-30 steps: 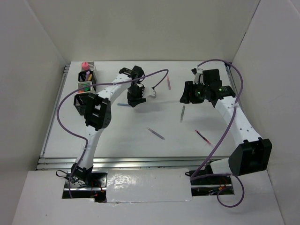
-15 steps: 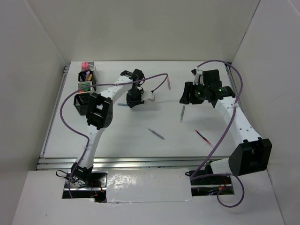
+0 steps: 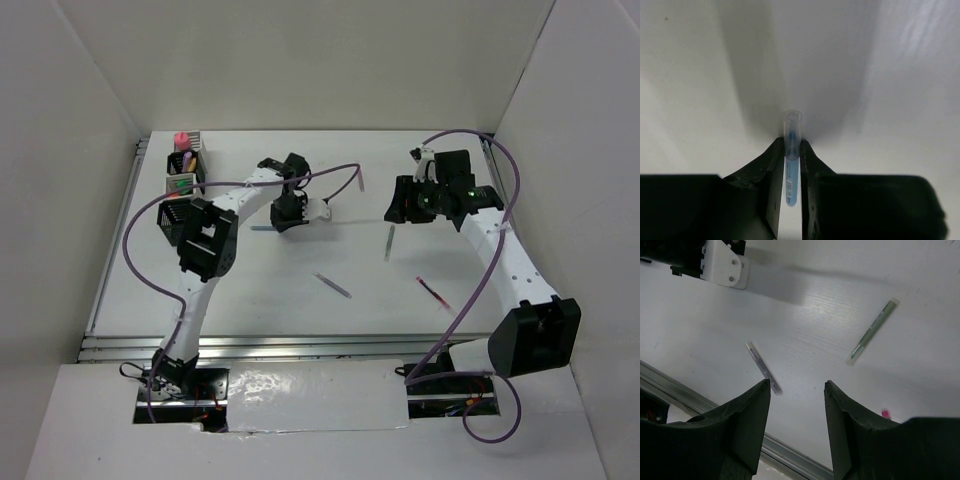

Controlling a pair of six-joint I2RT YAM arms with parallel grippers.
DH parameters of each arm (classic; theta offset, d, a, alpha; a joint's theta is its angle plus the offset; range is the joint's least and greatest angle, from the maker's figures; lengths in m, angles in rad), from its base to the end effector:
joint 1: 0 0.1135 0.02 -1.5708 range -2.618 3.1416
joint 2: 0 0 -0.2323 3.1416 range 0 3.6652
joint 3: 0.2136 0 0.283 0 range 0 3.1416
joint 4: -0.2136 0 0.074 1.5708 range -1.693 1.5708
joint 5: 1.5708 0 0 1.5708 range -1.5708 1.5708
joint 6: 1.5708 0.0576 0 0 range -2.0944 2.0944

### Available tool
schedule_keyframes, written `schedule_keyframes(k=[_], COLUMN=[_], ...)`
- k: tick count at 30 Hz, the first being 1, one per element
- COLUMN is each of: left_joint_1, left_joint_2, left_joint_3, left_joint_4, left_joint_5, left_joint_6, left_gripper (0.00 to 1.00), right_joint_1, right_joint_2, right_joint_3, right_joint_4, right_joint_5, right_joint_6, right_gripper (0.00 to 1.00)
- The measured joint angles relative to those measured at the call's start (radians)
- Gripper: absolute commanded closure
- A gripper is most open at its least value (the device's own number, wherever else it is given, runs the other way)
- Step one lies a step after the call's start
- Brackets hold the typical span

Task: Sort the stationery into containers
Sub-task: Pick up the pen from the center of the board, then place the pen in the storage box.

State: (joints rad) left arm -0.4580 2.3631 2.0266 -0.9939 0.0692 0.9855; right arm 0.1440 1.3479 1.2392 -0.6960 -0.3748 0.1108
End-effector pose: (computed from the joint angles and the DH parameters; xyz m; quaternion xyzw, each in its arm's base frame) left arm 0.4445 -0.2236 0.1142 0.6587 0.7420 -0.0019 0.1246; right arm 0.3320 0.0695 0.2777 -0.0847 0.9100 0.2181 0.3423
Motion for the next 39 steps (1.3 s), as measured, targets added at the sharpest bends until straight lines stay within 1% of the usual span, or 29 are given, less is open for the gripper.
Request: schedule_keyframes(k=[2,5,7,9,11,13,17,18,20,23,26,29,32,36,39], left_joint_1=[0.000,0.005,0.020,0.067,0.155,0.291,0.600,0.654,0.719,0.785,0.822,0.838,0.847,0.858,0.864], left_joint_2=[-0.048,-0.132,-0.220,-0.340,-0.499,-0.682,-1.001,-1.061,-1.133,-1.160,-1.094,-1.023,-0.980,-0.952,-0.944], left_joint_3=[-0.074,-0.136,-0.163,-0.204,-0.269,-0.365,-0.546,-0.593,-0.684,-0.777,-0.830,-0.871,-0.881,-0.885,-0.921], left_joint_4=[0.021,0.051,0.099,0.175,0.293,0.423,0.616,0.657,0.715,0.753,0.789,0.800,0.821,0.906,1.004], left_joint_5=[0.042,0.122,0.197,0.283,0.372,0.426,0.435,0.436,0.441,0.458,0.460,0.460,0.463,0.483,0.492], left_joint_6=[-0.032,-0.112,-0.195,-0.315,-0.457,-0.584,-0.767,-0.795,-0.838,-0.871,-0.896,-0.918,-0.937,-0.947,-0.974], left_gripper=[1.00,1.00,1.00,1.00,1.00,1.00,1.00,1.00,1.00,1.00,1.00,1.00,1.00,1.00,1.00], right_joint_1=[-0.002,-0.003,-0.003,-0.001,0.005,0.012,0.059,0.077,0.111,0.168,0.216,0.256,0.292,0.329,0.347], right_joint_2=[-0.005,-0.006,-0.007,-0.007,-0.007,-0.007,0.008,0.017,0.039,0.078,0.113,0.146,0.164,0.180,0.192], right_joint_3=[-0.005,-0.005,-0.005,-0.005,-0.005,-0.005,-0.001,0.001,0.008,0.025,0.048,0.071,0.074,0.074,0.075], right_joint_4=[0.000,0.000,0.000,0.000,0.000,-0.001,-0.001,-0.002,-0.002,-0.005,-0.013,-0.017,-0.023,-0.029,-0.032], right_joint_5=[0.000,0.000,0.001,0.003,0.009,0.018,0.028,0.034,0.048,0.069,0.091,0.116,0.141,0.166,0.179], right_joint_6=[0.000,0.000,0.000,-0.001,-0.002,-0.004,-0.008,-0.009,-0.014,-0.023,-0.030,-0.037,-0.050,-0.066,-0.076], right_gripper=[0.46,0.46,0.47,0.47,0.48,0.49,0.51,0.51,0.51,0.51,0.51,0.51,0.51,0.51,0.51])
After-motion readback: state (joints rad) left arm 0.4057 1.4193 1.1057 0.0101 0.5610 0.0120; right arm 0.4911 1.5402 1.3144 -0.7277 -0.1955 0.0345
